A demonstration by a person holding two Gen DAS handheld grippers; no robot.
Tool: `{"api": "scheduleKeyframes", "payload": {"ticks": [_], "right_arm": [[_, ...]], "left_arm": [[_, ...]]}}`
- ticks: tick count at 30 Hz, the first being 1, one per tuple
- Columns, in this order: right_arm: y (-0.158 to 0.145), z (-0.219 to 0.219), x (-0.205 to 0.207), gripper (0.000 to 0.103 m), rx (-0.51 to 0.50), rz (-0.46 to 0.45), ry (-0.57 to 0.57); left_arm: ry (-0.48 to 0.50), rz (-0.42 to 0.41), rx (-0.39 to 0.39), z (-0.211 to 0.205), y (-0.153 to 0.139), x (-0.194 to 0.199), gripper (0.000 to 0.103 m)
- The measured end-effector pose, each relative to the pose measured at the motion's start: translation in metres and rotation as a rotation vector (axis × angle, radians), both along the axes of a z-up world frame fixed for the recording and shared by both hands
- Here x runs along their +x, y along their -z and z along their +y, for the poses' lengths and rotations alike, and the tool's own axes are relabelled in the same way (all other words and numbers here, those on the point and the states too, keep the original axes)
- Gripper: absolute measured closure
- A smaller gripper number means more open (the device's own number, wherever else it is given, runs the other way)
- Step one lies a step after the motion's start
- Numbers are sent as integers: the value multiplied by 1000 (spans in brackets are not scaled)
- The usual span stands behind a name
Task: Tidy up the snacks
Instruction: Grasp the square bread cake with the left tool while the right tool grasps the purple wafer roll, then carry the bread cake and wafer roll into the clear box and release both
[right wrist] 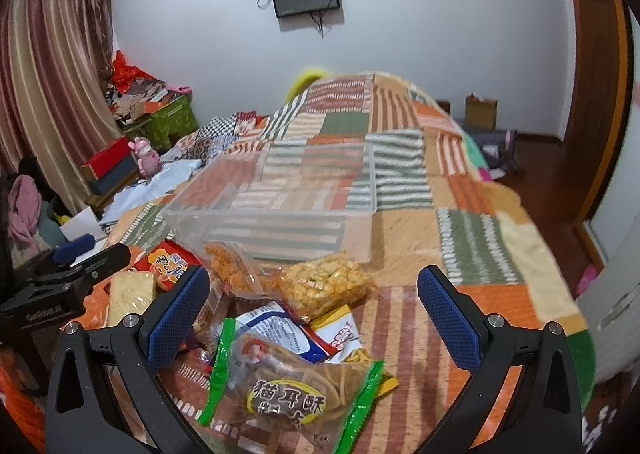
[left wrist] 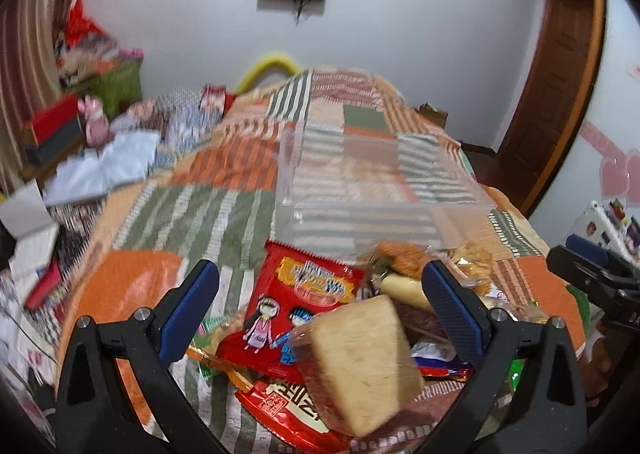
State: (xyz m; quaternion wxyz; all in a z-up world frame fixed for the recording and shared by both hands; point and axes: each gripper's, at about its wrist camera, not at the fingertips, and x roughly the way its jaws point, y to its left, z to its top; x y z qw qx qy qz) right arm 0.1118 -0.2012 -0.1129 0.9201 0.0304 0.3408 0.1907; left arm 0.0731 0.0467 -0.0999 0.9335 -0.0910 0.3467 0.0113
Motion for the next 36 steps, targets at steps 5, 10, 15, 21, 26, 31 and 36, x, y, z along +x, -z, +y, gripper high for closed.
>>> {"api": "scheduleKeyframes", "payload": {"ticks": [5,10,15,21,26,31,36], "right_arm": [[4,9,0,3,38,30,-64],[7,32,-6,11,33,37,-151],[15,47,-5,31,18,72,-219],[21,63,-4,44,9,96,-274],[27,72,-1,58,2,124,-304],[33,75,3,64,3,159,-312],[42,78,7,79,0,195,-308]], "left_arm": [[14,38,-26,1,11,-1,0],[51,45,12,-15,14,-4,0],[59,100,9,-20,27,-1,15],[72,87,19,-23,31,-5,23],[78,86,-1,-19,34,-6,30],[78,78,-16,-17,35,-5,30],[82,69,-31,-15,33,-7,31]]}}
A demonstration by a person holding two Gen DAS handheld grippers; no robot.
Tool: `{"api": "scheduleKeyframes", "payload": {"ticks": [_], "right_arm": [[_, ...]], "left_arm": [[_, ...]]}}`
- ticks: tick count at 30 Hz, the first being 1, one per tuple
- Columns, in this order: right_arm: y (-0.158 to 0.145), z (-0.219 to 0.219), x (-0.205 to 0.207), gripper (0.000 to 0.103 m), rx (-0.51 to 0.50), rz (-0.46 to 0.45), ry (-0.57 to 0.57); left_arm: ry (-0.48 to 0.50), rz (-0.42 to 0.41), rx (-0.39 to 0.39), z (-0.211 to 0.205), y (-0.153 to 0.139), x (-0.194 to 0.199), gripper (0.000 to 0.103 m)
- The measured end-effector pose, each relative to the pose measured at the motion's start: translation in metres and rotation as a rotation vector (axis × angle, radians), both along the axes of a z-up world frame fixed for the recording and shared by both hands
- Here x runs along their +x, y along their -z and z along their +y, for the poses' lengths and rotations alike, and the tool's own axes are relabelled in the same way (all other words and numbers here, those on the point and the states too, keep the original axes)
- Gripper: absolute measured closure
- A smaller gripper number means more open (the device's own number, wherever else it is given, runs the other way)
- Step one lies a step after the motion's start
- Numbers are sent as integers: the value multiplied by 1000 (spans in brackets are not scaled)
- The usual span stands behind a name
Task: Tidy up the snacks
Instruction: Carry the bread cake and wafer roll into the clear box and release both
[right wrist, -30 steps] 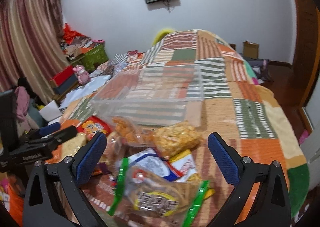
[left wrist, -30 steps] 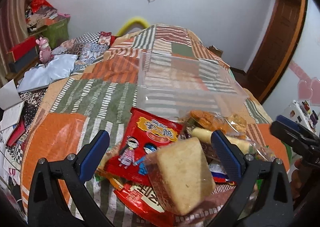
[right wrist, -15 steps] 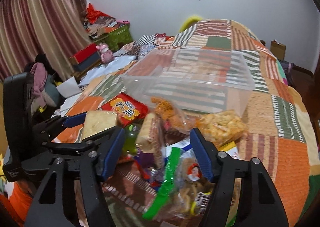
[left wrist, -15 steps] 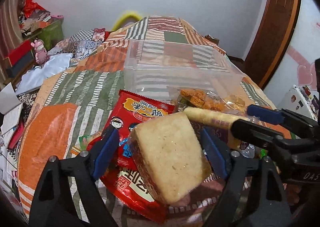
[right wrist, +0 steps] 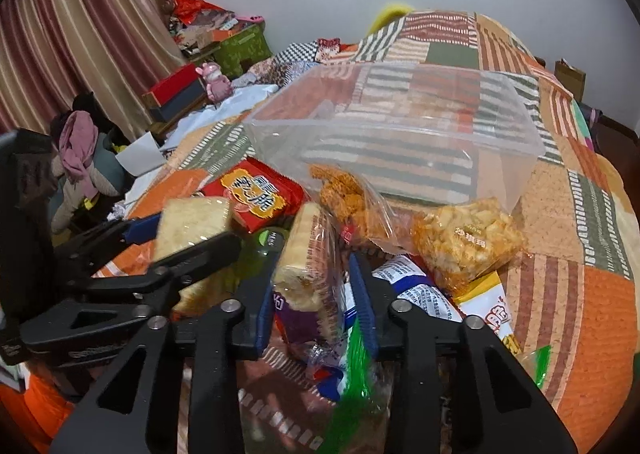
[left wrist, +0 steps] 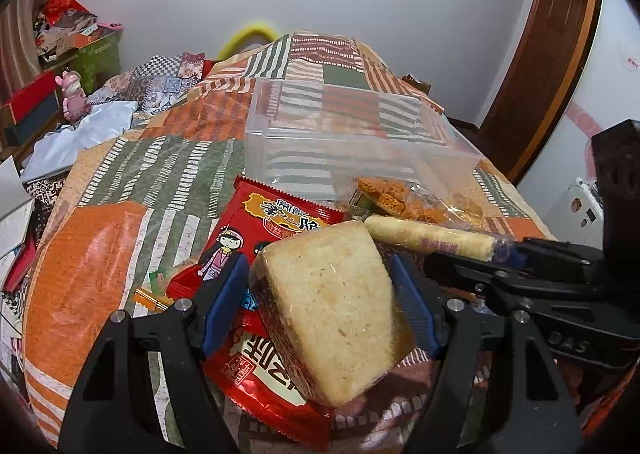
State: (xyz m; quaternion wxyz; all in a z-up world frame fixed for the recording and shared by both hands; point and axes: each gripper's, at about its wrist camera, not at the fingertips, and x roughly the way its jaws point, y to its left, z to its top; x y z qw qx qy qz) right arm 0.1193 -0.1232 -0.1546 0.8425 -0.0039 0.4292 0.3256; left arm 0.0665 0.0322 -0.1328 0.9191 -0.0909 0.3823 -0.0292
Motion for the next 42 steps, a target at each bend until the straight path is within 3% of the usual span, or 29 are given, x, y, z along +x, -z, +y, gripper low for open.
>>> {"api": "scheduleKeyframes", "payload": {"ticks": [26,42], "right_arm": [[-70,-27,-5,82,144,-173,58],[-80,-52,35,82,149,-200,175]], "left_arm": [[-33,-137,-37,9,-59,-15,35],[-36,-201,-65,18,-89,55,38]]}}
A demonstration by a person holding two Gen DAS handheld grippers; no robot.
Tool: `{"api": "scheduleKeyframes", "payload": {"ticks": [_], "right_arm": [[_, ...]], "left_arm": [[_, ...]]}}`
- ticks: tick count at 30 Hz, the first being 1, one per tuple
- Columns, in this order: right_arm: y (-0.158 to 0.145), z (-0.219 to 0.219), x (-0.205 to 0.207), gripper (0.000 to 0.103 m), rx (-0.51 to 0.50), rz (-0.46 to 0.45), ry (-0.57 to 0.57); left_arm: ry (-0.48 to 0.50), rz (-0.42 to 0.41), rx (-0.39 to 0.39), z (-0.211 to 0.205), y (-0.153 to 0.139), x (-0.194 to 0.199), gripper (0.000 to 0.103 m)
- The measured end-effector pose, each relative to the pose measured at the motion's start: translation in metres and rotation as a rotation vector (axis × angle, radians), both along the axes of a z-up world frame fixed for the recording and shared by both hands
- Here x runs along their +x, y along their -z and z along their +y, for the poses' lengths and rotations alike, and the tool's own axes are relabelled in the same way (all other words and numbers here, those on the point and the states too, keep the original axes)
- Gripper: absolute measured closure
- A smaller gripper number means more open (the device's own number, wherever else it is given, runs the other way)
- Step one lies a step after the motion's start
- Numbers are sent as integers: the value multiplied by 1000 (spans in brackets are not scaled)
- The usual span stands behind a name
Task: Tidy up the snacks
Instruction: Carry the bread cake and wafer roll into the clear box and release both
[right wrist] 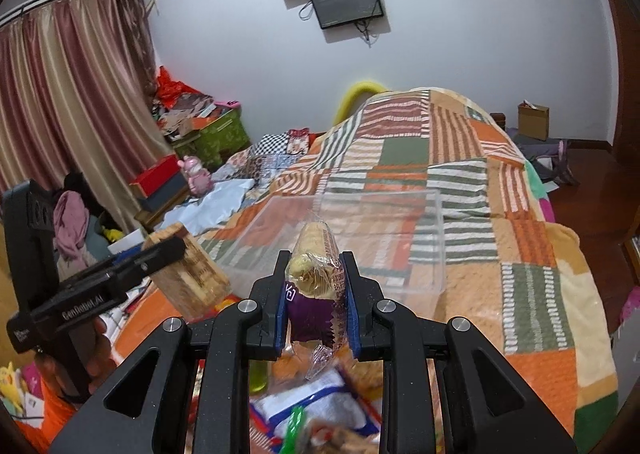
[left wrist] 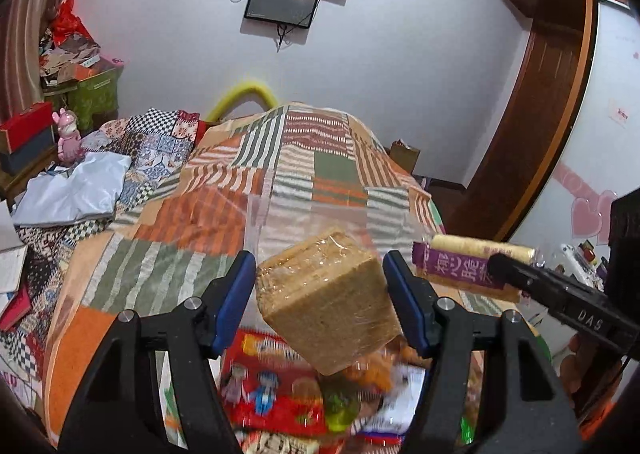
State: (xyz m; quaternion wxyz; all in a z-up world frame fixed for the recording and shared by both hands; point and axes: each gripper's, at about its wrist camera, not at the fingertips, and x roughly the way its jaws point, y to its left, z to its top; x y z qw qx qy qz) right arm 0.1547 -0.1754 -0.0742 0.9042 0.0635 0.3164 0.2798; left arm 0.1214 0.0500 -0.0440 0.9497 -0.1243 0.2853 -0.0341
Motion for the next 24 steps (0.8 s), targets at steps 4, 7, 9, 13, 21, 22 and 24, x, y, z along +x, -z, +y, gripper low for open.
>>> {"api": "scheduleKeyframes", "payload": {"ticks": [4,7,9,13,21,22,24], "right_arm": [[-1,-1,17,82,-17,-4,15],[1,1,31,82,-33,5,16],[4,5,41,82,-51,18,12],[19,18,62,82,-105,61,-10],[48,37,89,82,-166,153,-70],[51,40,91,82,-167,164,-78],[55,43,95,82,-167,180,-96]], "left_arm": [[-5,3,23,2,-3,24,38],[-1,26,33,5,1,43,38],[0,47,37,8,5,55,38],[17,109,54,11,20,82,38],[49,228,90,10,57,117,38],[54,243,89,9,61,120,39],[67,268,92,8,68,125,39]]}}
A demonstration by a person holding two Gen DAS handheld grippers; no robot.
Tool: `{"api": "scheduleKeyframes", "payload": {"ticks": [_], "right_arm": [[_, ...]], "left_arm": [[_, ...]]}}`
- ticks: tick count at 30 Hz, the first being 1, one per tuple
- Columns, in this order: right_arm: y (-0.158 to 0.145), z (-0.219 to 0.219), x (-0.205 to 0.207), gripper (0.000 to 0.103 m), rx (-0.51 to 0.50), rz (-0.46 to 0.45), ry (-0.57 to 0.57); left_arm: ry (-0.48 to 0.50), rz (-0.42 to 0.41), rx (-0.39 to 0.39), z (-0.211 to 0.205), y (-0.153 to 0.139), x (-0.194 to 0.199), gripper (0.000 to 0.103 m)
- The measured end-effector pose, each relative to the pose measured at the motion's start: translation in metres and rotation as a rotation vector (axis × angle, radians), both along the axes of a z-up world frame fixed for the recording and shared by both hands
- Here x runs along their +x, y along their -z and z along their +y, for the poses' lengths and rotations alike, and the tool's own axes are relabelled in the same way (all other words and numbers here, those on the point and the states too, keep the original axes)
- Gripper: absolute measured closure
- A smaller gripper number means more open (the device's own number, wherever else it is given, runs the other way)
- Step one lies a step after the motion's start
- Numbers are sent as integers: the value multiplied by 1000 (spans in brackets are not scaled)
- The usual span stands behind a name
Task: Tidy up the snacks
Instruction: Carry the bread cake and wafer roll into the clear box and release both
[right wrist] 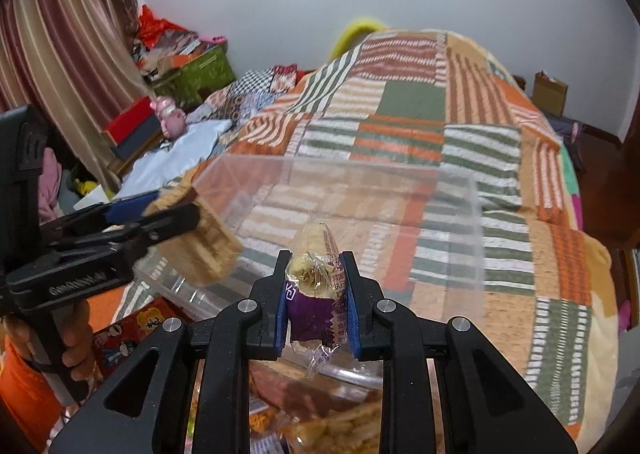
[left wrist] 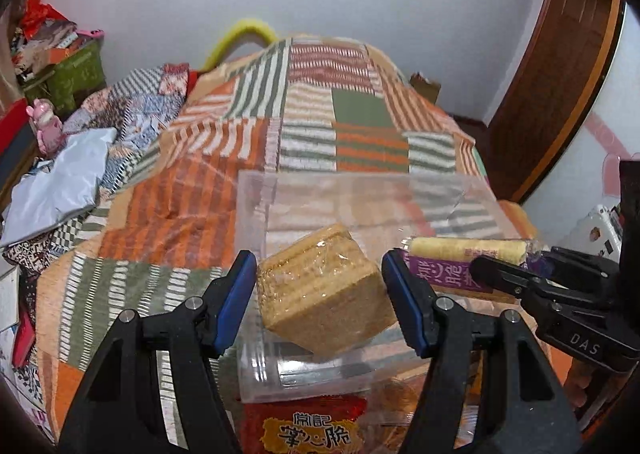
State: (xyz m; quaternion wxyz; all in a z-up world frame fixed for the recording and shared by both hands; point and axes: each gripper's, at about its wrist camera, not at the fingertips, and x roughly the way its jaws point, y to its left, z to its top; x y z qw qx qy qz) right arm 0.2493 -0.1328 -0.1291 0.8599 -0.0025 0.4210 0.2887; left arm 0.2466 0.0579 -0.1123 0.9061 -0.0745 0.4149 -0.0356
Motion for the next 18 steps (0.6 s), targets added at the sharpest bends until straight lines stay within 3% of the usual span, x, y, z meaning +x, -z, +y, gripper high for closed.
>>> {"api": "scheduleKeyframes", "payload": {"ticks": [10,15,18], "right_arm": [[5,6,9,80,-94,-19,23],[-1,1,9,47,-132,-70,76],[-12,-4,2,41,-143,-110,88]], "left_arm": [[25,46,31,-10,7,11,44],[7,57,38,-8,5,10,43],[-6,54,27,-5,0,6,41]]}}
